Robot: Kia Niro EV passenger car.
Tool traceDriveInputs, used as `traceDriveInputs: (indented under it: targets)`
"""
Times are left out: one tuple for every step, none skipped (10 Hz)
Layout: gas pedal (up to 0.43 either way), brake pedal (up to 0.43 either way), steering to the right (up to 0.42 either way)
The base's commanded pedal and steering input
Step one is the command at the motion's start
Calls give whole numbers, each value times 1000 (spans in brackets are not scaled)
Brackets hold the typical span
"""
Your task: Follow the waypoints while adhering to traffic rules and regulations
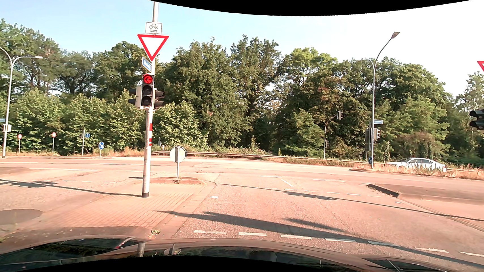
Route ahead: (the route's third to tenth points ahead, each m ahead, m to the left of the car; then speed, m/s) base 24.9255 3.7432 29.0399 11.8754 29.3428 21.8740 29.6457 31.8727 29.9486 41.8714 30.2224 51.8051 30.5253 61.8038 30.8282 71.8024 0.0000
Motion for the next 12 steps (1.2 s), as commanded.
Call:
traceDriveInputs:
  targets:
    - [0,305,-1]
    - [0,305,-1]
    - [0,311,-1]
    - [0,305,-1]
    - [0,305,-1]
    - [0,305,-1]
    - [0,305,-1]
    - [0,305,-1]
    - [0,311,-1]
    - [0,305,-1]
    - [0,305,-1]
    - [0,311,-1]
